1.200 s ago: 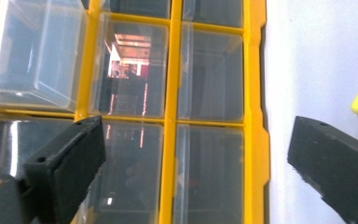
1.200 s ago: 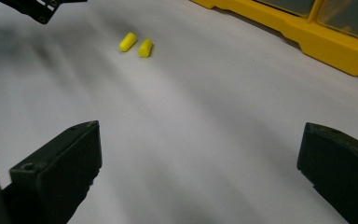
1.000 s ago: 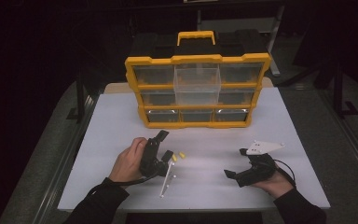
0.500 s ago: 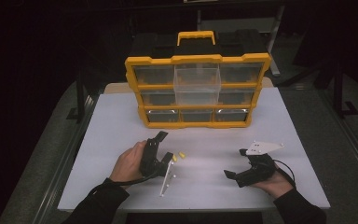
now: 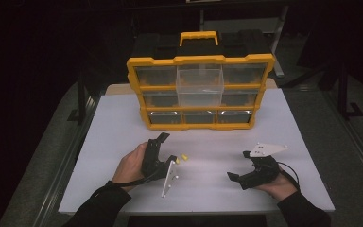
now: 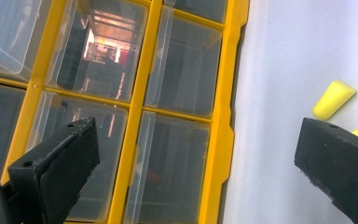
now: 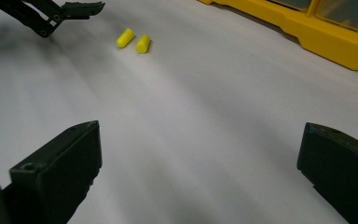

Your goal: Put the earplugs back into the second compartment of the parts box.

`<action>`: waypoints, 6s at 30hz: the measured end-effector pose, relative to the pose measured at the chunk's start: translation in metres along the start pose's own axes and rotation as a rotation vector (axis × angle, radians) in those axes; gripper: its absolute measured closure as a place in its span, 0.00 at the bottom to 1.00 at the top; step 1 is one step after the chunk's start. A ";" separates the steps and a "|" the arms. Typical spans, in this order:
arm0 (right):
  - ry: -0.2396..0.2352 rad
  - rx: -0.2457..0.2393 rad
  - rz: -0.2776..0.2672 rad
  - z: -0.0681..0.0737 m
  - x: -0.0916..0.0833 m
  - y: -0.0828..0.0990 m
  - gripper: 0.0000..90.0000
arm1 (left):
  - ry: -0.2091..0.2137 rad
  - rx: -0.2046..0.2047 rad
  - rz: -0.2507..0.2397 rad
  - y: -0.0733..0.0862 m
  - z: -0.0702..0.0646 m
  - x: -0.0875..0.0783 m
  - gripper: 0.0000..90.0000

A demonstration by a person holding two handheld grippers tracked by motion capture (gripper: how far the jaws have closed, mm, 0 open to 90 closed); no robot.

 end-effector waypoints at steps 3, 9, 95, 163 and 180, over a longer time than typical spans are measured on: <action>0.000 0.004 0.000 0.000 0.000 0.000 0.00 | 0.009 -0.040 -0.005 0.000 0.001 0.000 0.00; 0.000 0.000 0.001 0.001 0.000 0.000 0.00 | 0.040 -0.116 -0.007 0.000 0.003 0.001 0.00; 0.010 -0.003 -0.004 0.001 -0.002 -0.001 0.00 | 0.406 -1.166 0.024 0.049 0.038 -0.014 0.00; -0.065 -0.039 -0.002 -0.003 0.046 -0.075 0.00 | 0.466 -1.125 0.057 0.078 0.027 -0.056 0.00; -0.079 -0.045 -0.003 0.000 0.064 -0.087 0.00 | 0.471 -1.143 0.051 0.079 0.027 -0.054 0.00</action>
Point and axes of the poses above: each handheld gripper's, and its own axes: x roughly forward along the jaws, y roughly out of its underside, z roughly to its left, the point moved 2 cm from there along x, roughly forward along the jaws, and after that the axes turned 6 degrees about -x, right-handed, at the moved point
